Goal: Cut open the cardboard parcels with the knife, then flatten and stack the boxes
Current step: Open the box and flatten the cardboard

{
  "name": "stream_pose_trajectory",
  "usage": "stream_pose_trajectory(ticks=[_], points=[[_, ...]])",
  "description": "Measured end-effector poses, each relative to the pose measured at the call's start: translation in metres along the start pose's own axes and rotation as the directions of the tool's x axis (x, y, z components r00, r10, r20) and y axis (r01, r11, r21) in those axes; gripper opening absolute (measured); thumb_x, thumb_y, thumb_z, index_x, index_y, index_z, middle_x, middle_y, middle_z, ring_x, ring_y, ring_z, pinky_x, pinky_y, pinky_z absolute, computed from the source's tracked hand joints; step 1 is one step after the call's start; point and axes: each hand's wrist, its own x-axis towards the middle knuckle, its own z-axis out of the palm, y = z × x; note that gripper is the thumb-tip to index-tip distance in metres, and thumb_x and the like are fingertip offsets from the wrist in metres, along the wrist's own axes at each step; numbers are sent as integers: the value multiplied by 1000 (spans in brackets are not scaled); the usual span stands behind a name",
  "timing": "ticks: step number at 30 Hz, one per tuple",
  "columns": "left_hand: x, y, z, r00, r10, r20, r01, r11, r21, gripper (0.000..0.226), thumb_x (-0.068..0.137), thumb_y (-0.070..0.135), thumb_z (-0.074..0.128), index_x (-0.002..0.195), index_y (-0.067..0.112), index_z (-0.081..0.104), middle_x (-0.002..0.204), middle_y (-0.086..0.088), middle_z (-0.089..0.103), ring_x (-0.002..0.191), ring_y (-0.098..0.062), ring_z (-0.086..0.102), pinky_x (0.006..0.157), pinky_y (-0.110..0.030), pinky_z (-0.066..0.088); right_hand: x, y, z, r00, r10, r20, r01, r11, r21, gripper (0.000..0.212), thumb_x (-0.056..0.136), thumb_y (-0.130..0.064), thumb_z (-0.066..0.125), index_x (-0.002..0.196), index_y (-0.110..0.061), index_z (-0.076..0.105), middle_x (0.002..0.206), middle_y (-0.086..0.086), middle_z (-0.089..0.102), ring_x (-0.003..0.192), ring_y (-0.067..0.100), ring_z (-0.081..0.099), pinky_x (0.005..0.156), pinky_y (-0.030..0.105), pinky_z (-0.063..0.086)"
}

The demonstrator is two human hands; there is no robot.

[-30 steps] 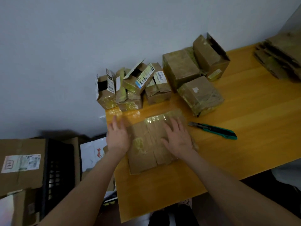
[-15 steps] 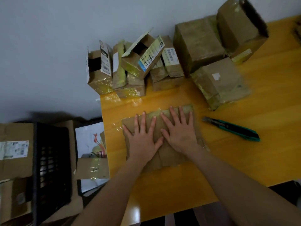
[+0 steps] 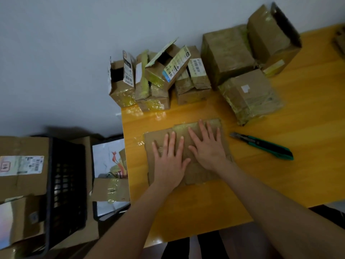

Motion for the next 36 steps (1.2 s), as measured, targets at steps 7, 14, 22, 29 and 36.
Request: stream_pose_trajectory(ticks=[7,14,22,29,36], points=[[-18,1,19,999,-34,1,34,999,-11,72,94,66,16,152,23,19,158,-15,22,145,-33,22,110,-67,10,-32,2,34,995,39,-97,-42,999,-29,67,90,-62,-7,151,-35,0,158,7,-12,147,29,-10,115,56,-6],[-17,2,12,997,-43,57,43,999,0,73,95,66,6,152,22,19,158,-15,23,145,-32,21,110,-66,7,-32,-1,30,997,40,-59,-42,999,-27,69,81,-61,-17,146,-36,-20,153,5,-31,140,27,-30,113,56,-14],[-20,-12,-11,991,-127,35,132,962,-240,70,94,57,38,153,23,21,160,-9,15,146,-27,18,117,-53,15,-45,0,2,983,179,-28,-175,977,121,64,97,-55,31,152,-29,14,160,10,3,147,29,7,118,47,11],[-14,-29,-45,757,-609,237,560,418,-715,58,93,18,58,145,6,34,140,-16,44,124,-33,48,101,-41,40,-51,1,-17,756,638,148,-581,549,601,84,85,-50,65,147,-12,23,145,14,38,130,33,41,100,45,40],[-7,-27,-73,718,-653,240,510,260,-820,30,97,24,55,121,7,61,111,-11,67,99,-28,59,83,-34,46,-56,1,-30,697,699,162,-540,363,759,64,91,-35,62,140,-8,32,138,14,50,124,34,50,96,44,42]])
